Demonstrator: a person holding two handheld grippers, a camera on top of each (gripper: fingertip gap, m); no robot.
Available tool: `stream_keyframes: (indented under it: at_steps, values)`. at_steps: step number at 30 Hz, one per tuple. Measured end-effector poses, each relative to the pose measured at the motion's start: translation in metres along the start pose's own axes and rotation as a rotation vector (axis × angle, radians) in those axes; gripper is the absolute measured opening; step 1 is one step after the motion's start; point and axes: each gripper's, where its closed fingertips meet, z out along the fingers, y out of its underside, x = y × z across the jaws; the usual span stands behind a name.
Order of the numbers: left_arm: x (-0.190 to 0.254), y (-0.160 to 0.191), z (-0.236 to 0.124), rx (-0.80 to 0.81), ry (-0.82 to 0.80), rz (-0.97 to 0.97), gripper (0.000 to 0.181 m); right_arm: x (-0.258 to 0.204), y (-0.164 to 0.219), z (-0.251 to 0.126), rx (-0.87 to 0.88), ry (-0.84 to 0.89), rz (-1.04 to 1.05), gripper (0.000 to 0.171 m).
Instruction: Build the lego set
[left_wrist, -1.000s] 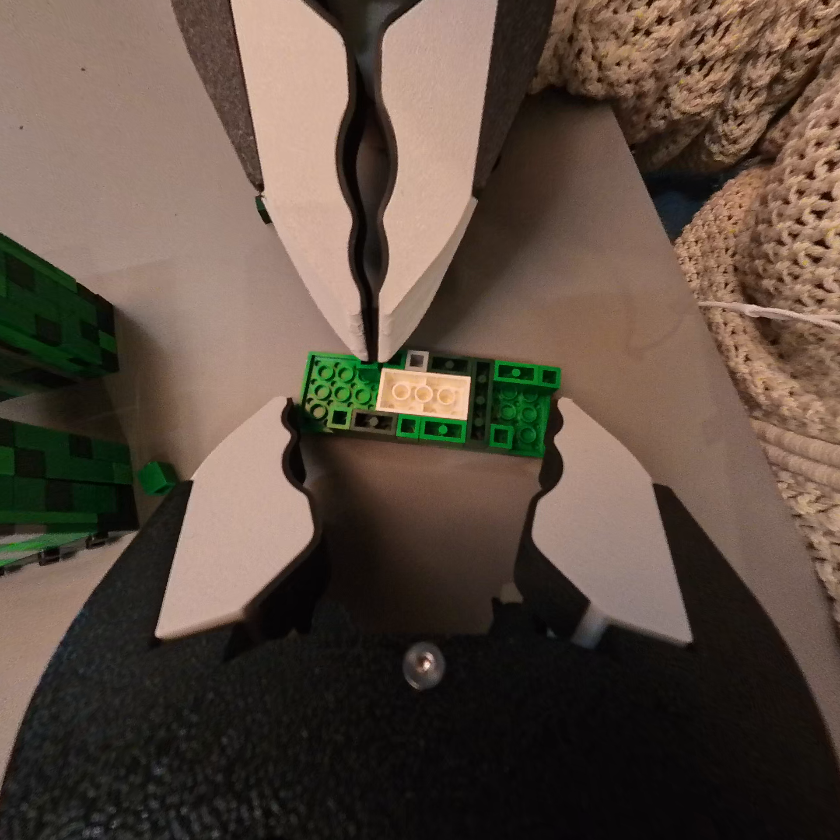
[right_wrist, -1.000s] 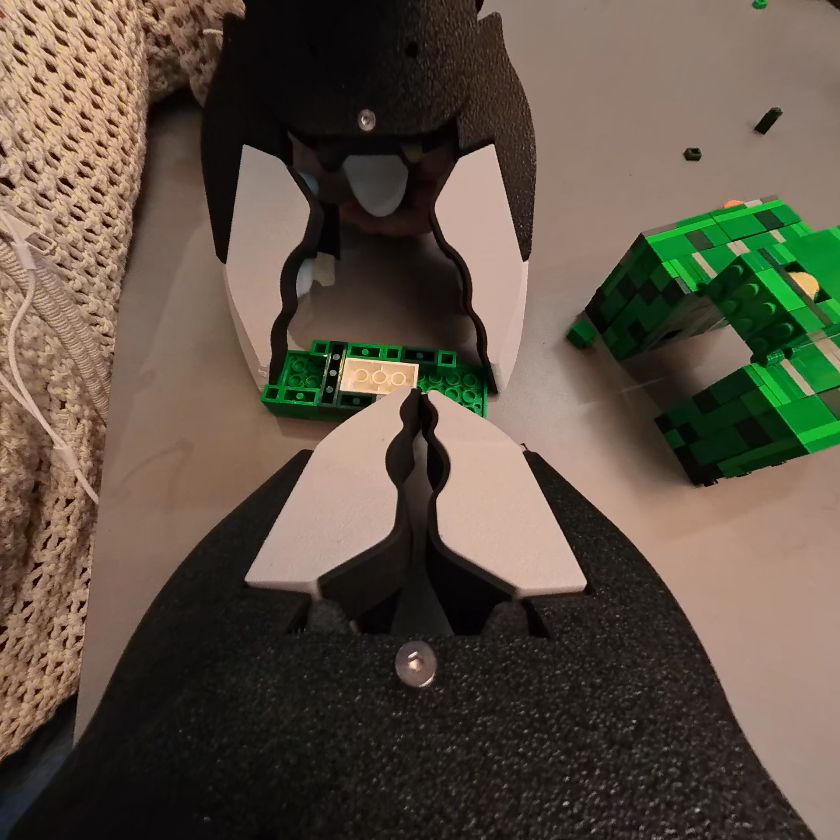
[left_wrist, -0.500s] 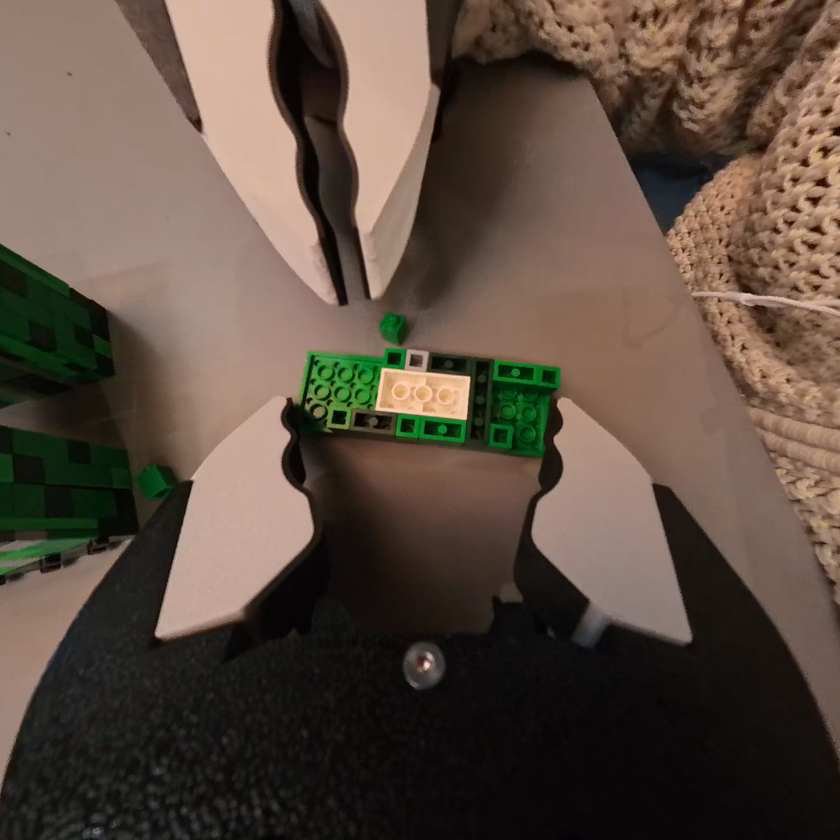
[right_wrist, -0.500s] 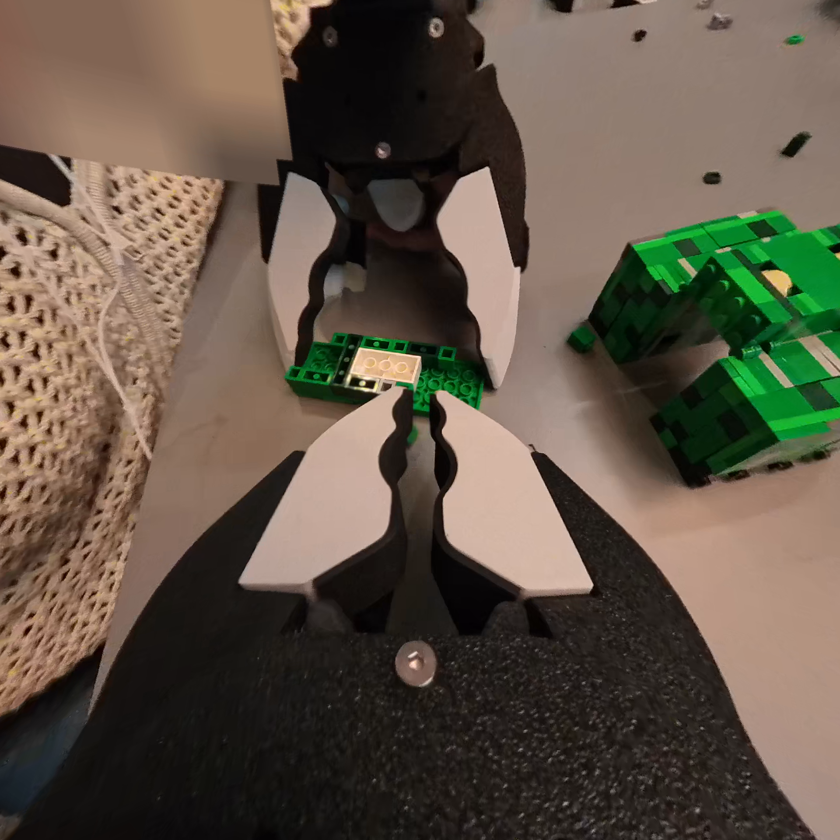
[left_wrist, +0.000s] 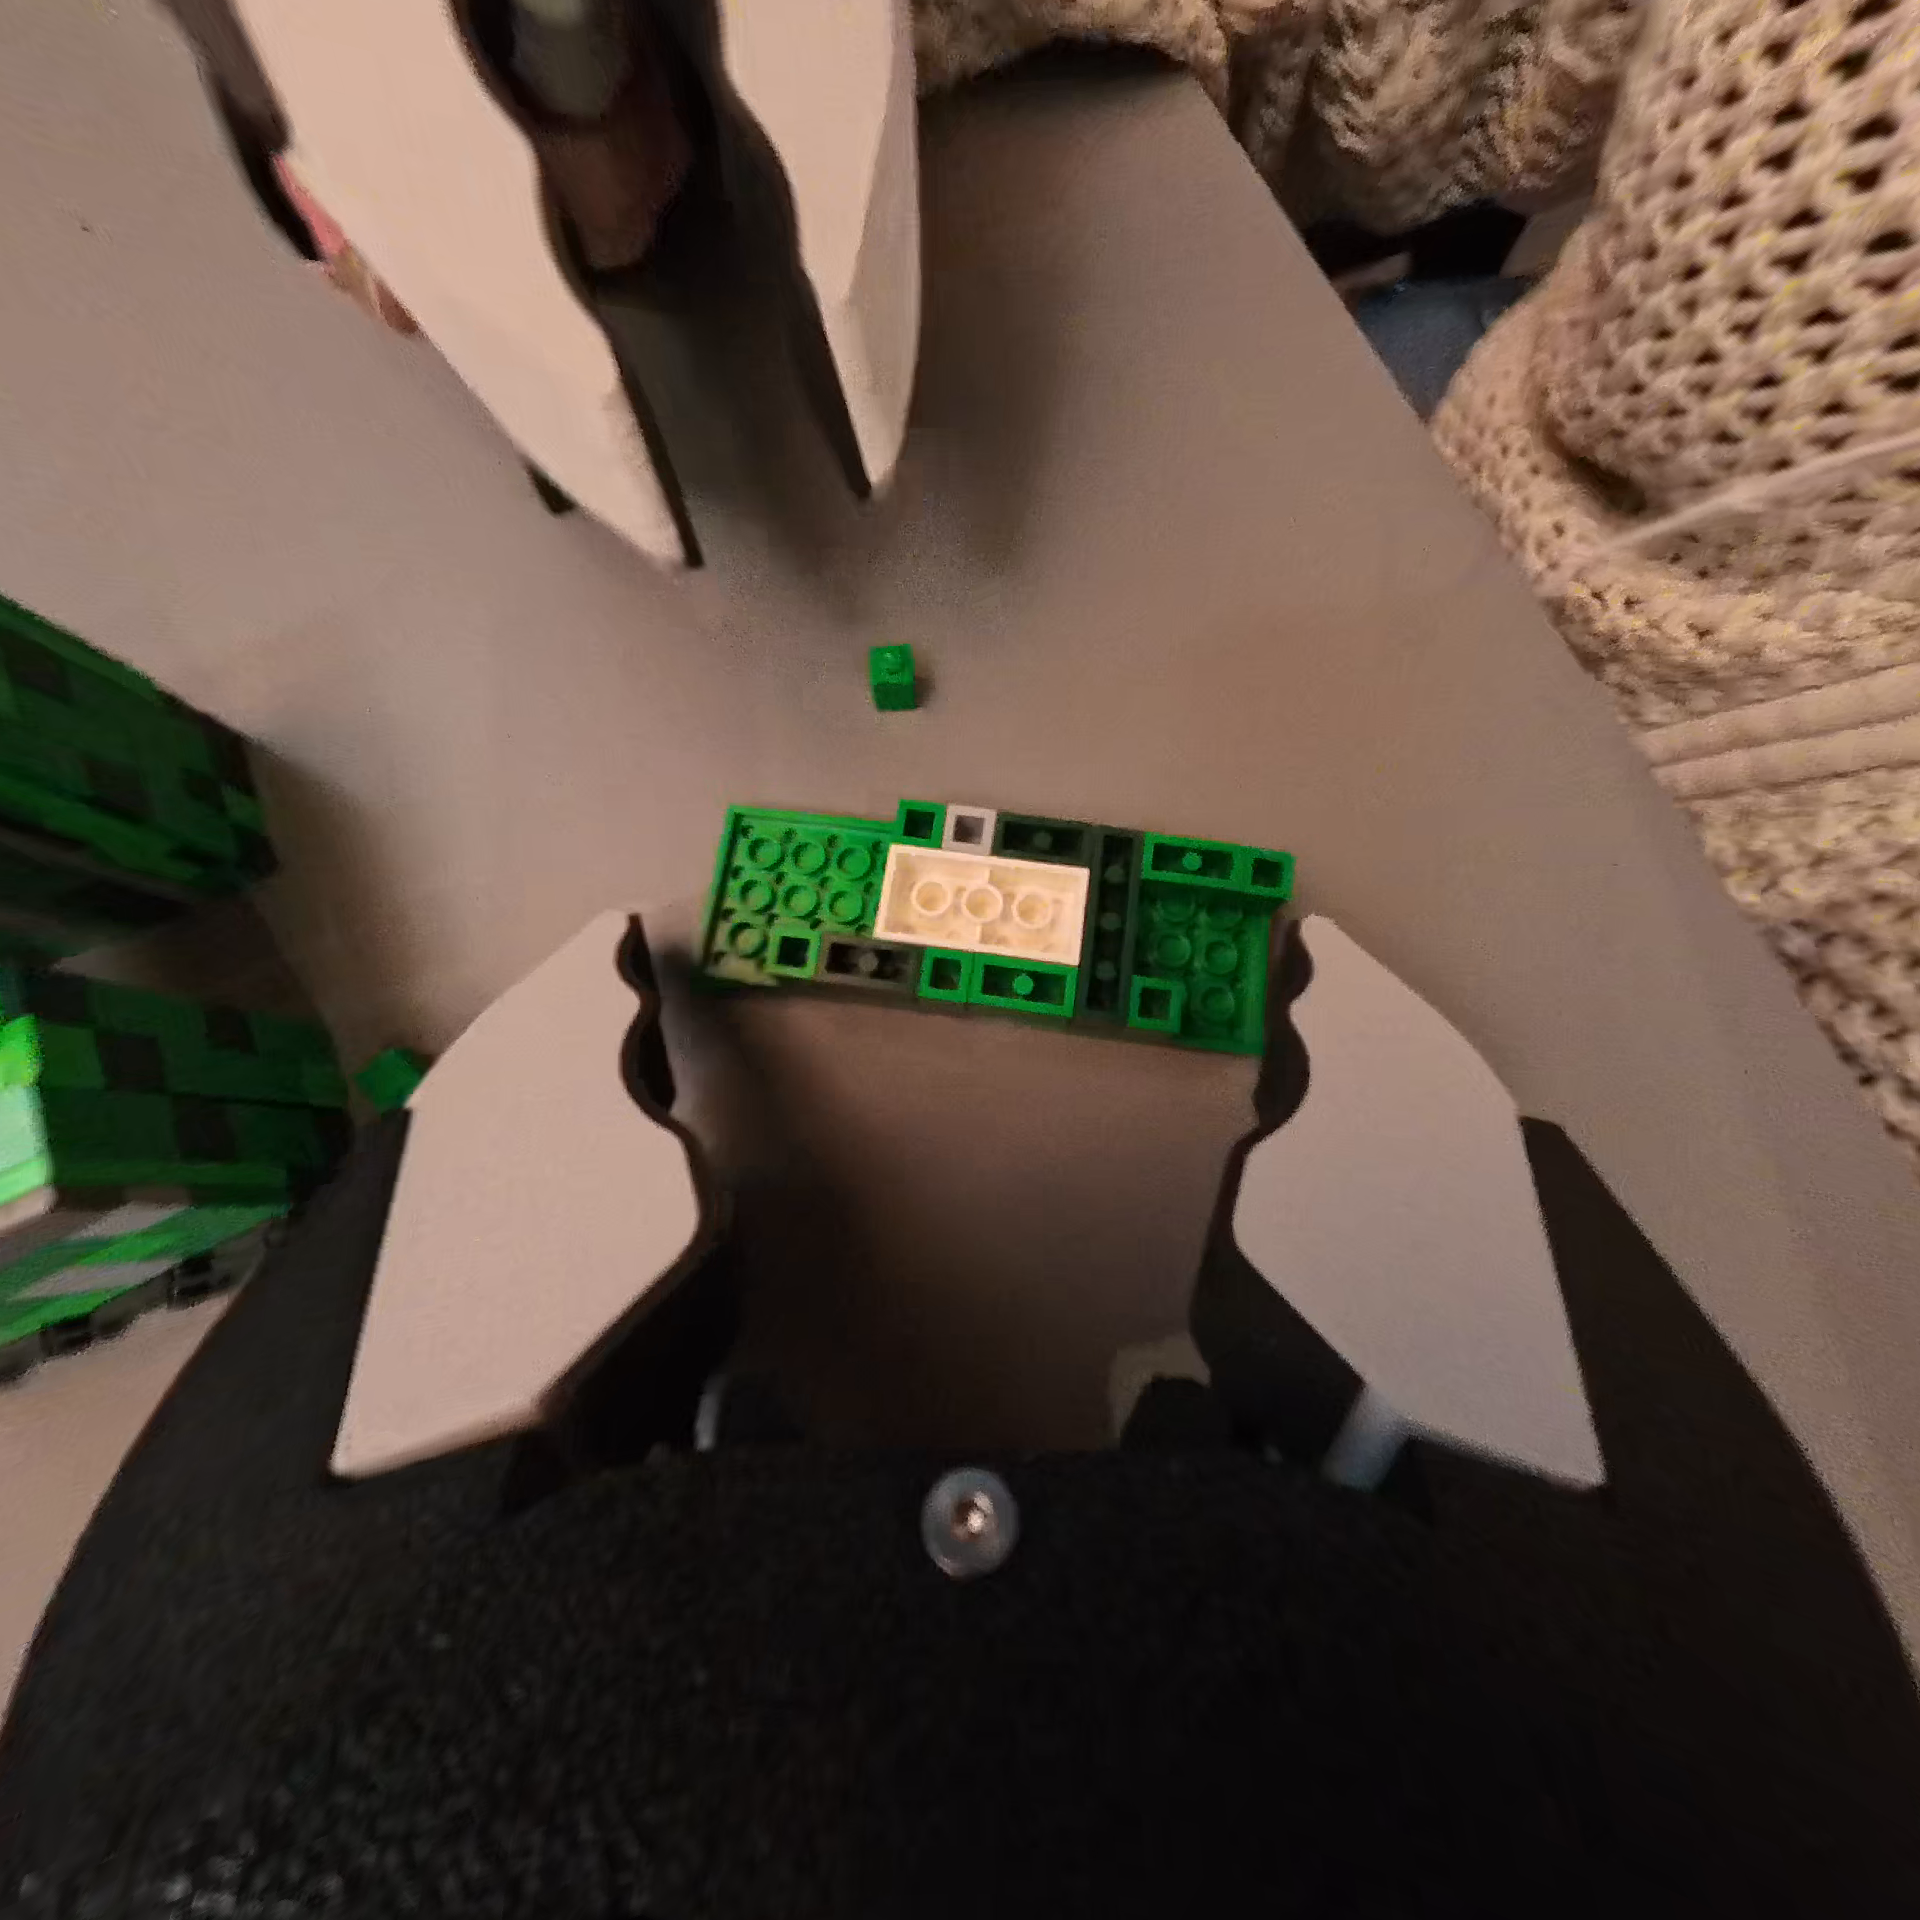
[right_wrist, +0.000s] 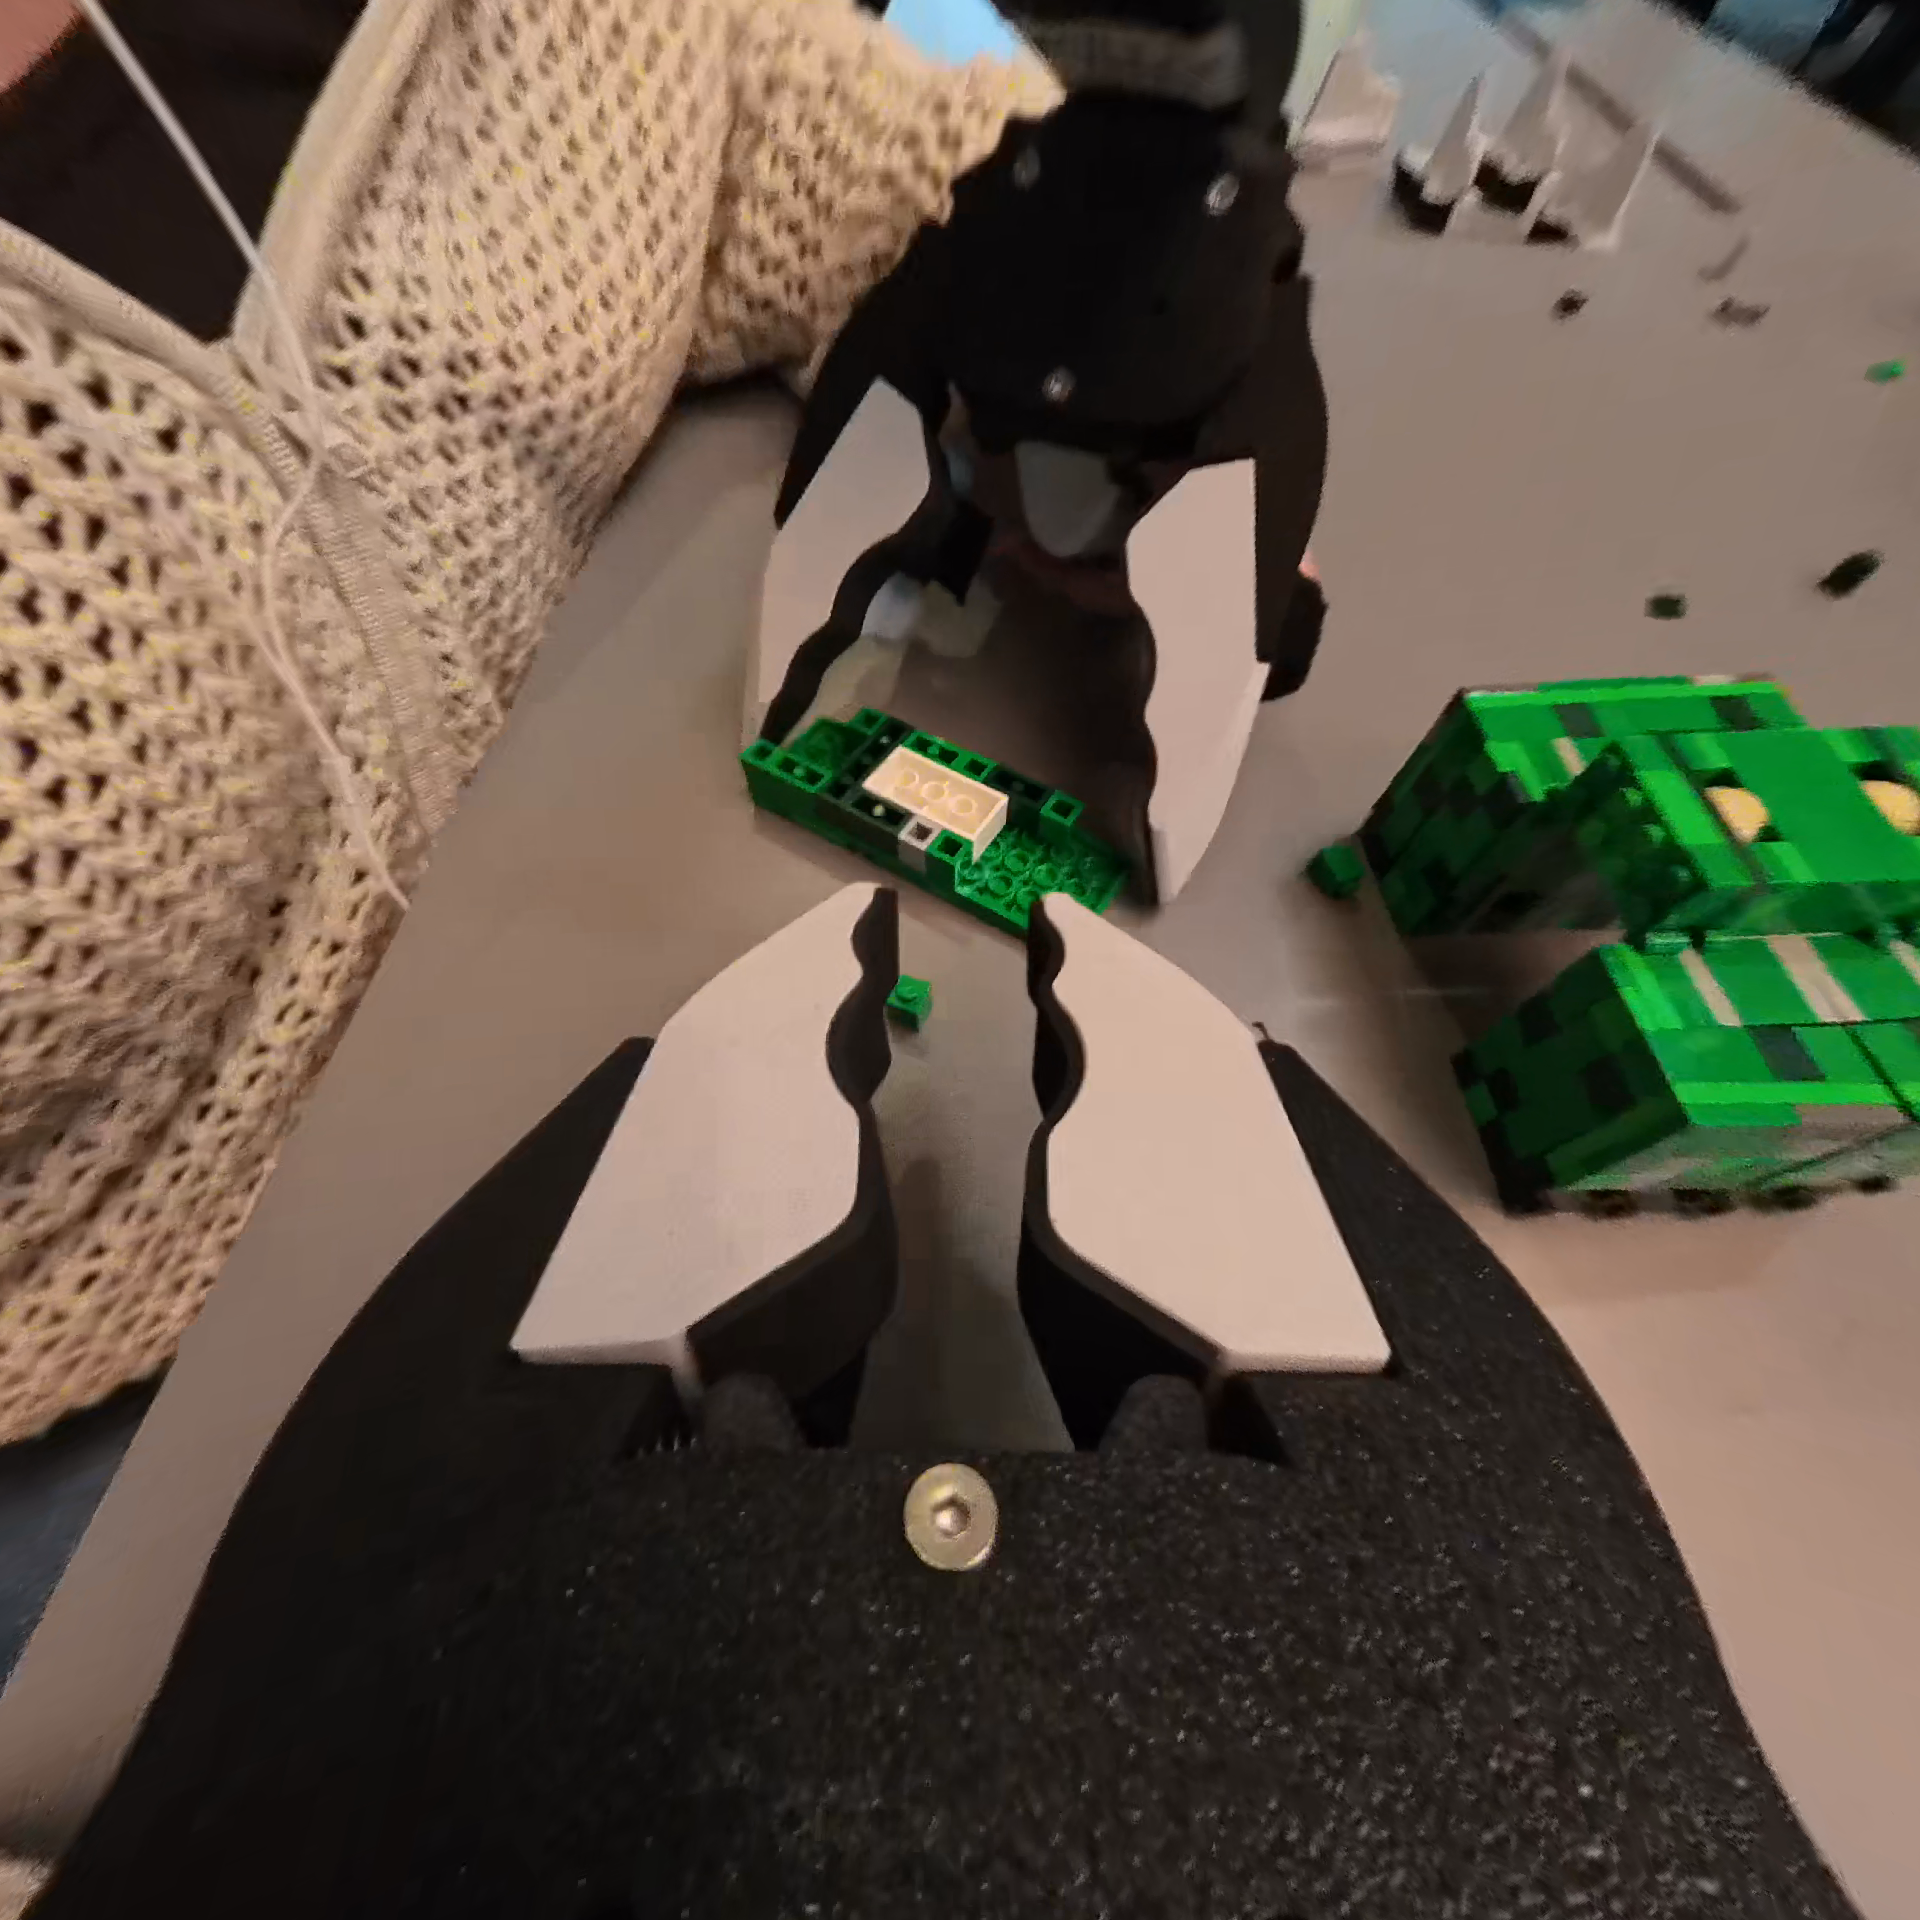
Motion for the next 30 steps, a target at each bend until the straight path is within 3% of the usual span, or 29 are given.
stream_keyframes:
  at_steps: [6, 14, 19, 23, 30]
  values:
    - [-0.005, -0.024, -0.03, 0.129, -0.252, -0.203, 0.128, 0.012, -0.011, -0.01, 0.099, 0.14, -0.035, 0.022]
    - [0.0, -0.014, -0.049, 0.173, -0.761, -0.391, 0.121, 0.045, -0.033, -0.05, 0.35, 0.494, -0.105, 0.016]
    - [0.007, -0.015, -0.038, 0.199, -0.757, -0.559, 0.124, 0.054, -0.034, -0.061, 0.405, 0.532, -0.052, 0.016]
    - [0.007, -0.004, -0.027, 0.121, -0.758, -0.606, 0.129, 0.052, -0.035, -0.059, 0.399, 0.532, -0.069, 0.015]
    - [0.007, -0.003, -0.025, 0.127, -0.759, -0.643, 0.128, 0.052, -0.032, -0.055, 0.36, 0.544, -0.093, 0.015]
